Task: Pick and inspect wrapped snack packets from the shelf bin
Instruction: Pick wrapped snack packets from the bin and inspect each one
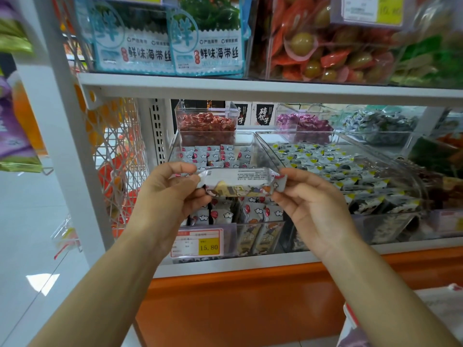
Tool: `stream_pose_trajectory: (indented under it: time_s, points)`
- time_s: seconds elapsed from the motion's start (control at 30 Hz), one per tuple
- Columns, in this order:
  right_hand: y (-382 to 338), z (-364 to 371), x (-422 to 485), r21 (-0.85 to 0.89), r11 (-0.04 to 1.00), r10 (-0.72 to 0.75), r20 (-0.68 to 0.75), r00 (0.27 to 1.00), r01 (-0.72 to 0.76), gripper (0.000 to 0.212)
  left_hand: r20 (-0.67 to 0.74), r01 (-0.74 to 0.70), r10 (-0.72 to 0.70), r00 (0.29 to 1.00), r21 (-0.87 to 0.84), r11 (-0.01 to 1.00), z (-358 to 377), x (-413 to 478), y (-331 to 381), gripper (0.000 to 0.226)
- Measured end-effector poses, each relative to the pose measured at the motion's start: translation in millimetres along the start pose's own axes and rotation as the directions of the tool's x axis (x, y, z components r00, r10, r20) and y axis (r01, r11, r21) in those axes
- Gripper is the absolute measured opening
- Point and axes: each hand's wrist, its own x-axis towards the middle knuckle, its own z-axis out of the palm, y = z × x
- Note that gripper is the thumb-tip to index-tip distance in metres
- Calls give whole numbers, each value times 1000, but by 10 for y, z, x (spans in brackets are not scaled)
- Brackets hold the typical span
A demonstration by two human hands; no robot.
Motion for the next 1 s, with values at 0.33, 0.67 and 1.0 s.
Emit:
stream_pose_trajectory:
  time_s: [0.33, 0.67, 1.0]
  points:
    - [79, 25, -21, -240, 960, -135, 62, 989, 146, 10, 36, 86, -84, 996, -79, 993, -17, 11, 36, 9]
    - [66, -34, -1, -217, 972, -102, -47, 994, 89, 15, 112, -32, 9, 994, 210, 977, -8, -6, -9, 25]
    - [-174, 17, 337, -473, 842, -321, -52, 946, 260, 5, 109, -283, 306, 946, 738, 612, 12, 248, -84, 35]
